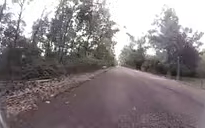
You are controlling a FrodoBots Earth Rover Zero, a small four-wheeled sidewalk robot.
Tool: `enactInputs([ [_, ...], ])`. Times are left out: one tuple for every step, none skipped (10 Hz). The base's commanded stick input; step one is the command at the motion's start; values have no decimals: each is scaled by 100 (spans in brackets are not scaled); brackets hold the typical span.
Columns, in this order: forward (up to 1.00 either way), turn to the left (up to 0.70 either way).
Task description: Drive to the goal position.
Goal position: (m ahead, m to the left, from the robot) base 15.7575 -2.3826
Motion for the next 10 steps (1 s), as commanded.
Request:
enactInputs([
  [70, 0],
  [70, 0],
  [70, 0],
  [70, 0],
  [70, 0],
  [70, 0],
  [70, 0],
  [70, -2],
  [70, 0],
  [70, 0],
])
